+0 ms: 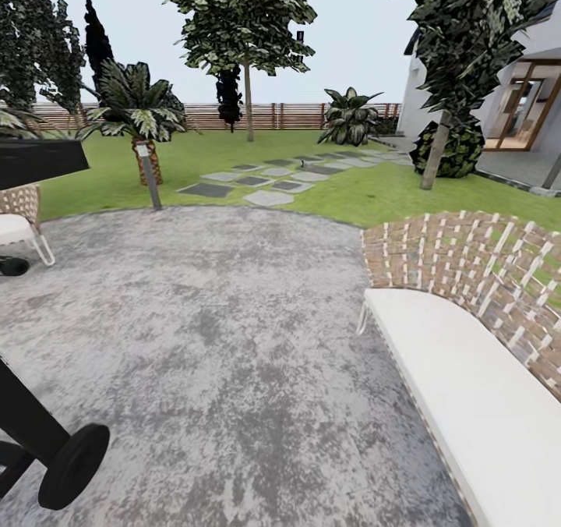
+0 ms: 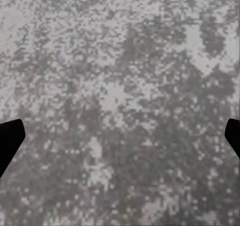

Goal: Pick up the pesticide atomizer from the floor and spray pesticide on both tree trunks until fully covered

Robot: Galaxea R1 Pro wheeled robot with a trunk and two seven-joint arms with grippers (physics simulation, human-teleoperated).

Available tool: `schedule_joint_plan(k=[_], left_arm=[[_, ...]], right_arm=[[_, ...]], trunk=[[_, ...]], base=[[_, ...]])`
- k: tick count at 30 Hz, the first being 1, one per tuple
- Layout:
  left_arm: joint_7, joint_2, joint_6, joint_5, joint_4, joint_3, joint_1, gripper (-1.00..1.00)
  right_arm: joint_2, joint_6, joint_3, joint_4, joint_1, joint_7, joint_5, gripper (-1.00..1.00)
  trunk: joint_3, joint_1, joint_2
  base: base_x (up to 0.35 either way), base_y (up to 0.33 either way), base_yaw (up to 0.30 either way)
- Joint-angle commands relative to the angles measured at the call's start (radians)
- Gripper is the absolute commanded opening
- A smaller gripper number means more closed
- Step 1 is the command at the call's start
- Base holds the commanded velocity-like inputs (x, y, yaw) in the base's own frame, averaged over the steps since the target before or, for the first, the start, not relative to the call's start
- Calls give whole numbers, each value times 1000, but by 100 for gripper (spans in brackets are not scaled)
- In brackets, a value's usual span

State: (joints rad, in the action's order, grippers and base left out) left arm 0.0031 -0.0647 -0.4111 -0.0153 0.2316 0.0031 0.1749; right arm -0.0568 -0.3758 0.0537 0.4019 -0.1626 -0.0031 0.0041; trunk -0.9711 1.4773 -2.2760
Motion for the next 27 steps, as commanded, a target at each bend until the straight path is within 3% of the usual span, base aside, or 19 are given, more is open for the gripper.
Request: schedule_joint_plan(k=[1, 27], left_arm=[[0, 0, 0, 0, 0, 0, 0, 100], [0, 0, -2, 0, 0, 0, 0, 100]], right_arm=[[0, 0, 0, 0, 0, 0, 0, 100], [0, 0, 0, 0, 0, 0, 0, 100]], trunk=[[0, 0, 0], [0, 0, 0]], base=[[340, 0, 0], [340, 0, 0]])
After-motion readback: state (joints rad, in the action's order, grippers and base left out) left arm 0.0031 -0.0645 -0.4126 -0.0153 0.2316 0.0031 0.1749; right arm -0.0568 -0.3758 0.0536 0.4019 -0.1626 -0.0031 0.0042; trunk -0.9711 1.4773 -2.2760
